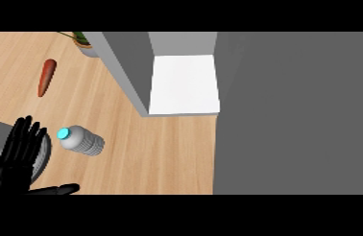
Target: Pick up the bottled water, place it into the cabinet and close the cabinet
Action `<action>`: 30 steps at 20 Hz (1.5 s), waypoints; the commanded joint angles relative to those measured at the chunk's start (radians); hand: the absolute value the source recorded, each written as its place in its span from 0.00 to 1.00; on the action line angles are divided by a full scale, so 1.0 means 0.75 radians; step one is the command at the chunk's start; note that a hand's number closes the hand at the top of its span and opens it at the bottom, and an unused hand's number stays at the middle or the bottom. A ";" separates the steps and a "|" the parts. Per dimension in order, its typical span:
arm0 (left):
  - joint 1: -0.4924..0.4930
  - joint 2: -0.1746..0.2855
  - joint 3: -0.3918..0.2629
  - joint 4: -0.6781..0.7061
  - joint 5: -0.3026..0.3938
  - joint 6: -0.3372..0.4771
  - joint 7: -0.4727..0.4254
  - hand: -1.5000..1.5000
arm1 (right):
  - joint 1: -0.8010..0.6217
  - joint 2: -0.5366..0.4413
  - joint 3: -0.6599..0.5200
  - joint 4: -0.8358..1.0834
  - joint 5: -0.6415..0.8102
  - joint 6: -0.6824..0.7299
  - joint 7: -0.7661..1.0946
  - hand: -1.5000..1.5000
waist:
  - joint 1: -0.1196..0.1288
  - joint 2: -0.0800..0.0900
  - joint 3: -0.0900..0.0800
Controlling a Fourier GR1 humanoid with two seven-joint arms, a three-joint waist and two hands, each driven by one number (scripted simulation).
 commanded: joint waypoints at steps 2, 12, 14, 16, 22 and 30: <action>-0.171 0.039 0.075 0.324 -0.032 0.002 -0.116 0.00 | 0.090 -0.006 -0.054 -0.215 -0.225 0.005 0.050 0.00 | -0.008 0.003 0.000; -0.314 0.059 0.106 0.682 -0.072 -0.008 -0.243 0.00 | 0.154 -0.032 -0.065 -0.298 -0.298 -0.006 0.071 0.00 | -0.006 0.003 -0.001; -0.310 0.064 0.100 0.768 -0.078 -0.046 -0.288 0.00 | 0.176 -0.045 -0.073 -0.283 -0.311 0.017 0.060 0.00 | -0.002 0.002 -0.001; -0.367 0.067 0.127 0.860 -0.060 -0.046 -0.315 0.00 | 0.171 -0.068 -0.117 -0.240 -0.344 0.044 0.015 0.00 | -0.002 0.003 0.000; -0.434 0.031 0.144 1.090 -0.122 0.015 -0.513 0.00 | 0.236 -0.076 -0.134 -0.235 -0.347 0.088 -0.045 0.00 | -0.005 0.004 -0.001; -0.516 -0.020 0.173 1.382 -0.040 -0.167 -0.721 0.00 | 0.272 -0.091 -0.118 -0.252 -0.348 0.077 -0.063 0.00 | -0.007 0.006 -0.004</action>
